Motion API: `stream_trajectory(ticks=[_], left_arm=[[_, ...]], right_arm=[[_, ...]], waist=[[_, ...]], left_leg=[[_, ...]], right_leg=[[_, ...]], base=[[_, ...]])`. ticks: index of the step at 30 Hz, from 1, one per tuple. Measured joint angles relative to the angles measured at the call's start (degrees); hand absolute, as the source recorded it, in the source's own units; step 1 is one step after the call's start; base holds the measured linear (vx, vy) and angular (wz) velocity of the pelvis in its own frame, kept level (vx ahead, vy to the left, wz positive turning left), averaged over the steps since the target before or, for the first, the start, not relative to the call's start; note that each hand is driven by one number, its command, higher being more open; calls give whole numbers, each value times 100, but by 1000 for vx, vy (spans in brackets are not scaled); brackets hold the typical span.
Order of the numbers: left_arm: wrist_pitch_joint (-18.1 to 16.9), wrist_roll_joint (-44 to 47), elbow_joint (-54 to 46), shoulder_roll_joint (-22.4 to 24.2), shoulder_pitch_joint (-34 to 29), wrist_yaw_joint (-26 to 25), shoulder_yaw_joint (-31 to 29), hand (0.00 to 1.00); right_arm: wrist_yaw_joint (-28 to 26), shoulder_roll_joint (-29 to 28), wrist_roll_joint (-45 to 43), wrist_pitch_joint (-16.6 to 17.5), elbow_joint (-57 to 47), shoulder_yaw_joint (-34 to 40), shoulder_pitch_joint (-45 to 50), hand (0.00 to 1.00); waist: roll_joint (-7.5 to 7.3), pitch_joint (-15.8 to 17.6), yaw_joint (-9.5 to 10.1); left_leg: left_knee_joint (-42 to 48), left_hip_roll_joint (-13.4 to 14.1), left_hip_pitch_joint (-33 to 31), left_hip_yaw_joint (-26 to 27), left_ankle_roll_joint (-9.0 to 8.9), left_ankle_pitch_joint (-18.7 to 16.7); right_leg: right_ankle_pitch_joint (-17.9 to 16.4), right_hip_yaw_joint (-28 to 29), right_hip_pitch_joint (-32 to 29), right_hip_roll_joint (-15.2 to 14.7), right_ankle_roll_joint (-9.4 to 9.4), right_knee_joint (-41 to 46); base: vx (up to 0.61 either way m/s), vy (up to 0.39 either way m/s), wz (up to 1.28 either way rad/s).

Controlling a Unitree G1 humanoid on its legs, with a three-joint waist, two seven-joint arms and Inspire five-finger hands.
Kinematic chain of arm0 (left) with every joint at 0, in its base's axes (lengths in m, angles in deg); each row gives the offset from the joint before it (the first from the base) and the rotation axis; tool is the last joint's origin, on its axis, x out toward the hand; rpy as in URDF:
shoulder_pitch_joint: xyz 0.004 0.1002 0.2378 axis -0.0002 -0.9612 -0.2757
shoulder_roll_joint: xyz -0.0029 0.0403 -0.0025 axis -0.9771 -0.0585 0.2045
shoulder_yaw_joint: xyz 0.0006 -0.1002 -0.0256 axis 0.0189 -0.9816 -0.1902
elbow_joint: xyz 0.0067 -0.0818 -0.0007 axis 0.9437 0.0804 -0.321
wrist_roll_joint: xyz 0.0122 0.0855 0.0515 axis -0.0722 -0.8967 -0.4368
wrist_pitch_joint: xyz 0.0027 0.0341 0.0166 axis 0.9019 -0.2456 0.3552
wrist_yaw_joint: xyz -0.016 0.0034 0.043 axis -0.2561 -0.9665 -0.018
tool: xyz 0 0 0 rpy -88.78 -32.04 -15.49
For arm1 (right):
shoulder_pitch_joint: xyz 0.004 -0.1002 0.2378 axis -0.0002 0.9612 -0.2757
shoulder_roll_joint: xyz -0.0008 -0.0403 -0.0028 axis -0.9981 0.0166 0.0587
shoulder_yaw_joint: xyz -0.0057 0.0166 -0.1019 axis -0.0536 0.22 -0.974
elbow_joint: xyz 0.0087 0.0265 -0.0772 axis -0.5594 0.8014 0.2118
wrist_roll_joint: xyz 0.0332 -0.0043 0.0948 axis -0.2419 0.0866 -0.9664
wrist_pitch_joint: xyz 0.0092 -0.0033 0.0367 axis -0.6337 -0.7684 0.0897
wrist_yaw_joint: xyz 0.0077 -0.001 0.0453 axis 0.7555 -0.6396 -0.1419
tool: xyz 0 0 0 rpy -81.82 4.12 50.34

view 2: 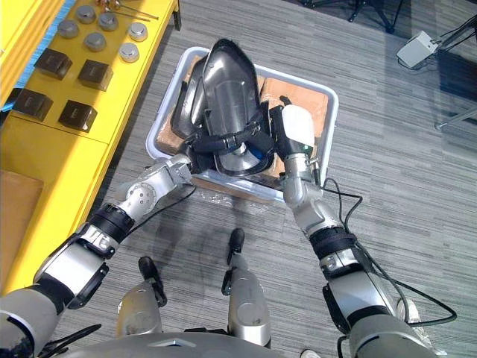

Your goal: Walk over and take three plastic housings, then place them on the shelf

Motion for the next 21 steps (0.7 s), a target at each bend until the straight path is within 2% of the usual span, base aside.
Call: stream_trajectory(ticks=[8,14,17,18,21], left_arm=[[-296,-126,186,219,-299,-741,-154,0],[-744,-330,184,420,-656,-857,-156,0],[-774,-376,170,477,-824,-861,-151,0],[-782,-381,163,514,-901,-859,-145,0],[-953,-421,65,602,-1207,-822,-97,0]], right_arm=[[272,-298,253,0,-382,-78,504,0],[453,-509,275,-29,-449,-60,748,0],[520,-588,275,-30,-461,-52,935,0],[528,-621,276,-30,-509,-19,1047,100],[706,-735,269,-29,-700,28,1409,100]], waist=[[-62,27,-15],[-129,61,-4],[-159,77,-7],[-160,77,0],[-160,77,-1]], left_leg=[[76,2,-10,-36,5,-59],[173,7,4,-101,33,-135],[173,6,36,-118,32,-142],[164,6,86,-118,29,-149],[139,5,200,-100,26,-185]], right_leg=[[0,-8,48,4,0,-33],[-41,-38,144,-6,-22,-48],[-49,-54,187,-7,-17,-48],[-61,-58,222,-6,-9,-47],[-116,-56,331,-5,14,-42]], base=[[2,4,0],[-1,18,3],[15,16,2],[0,0,0],[35,26,0]])
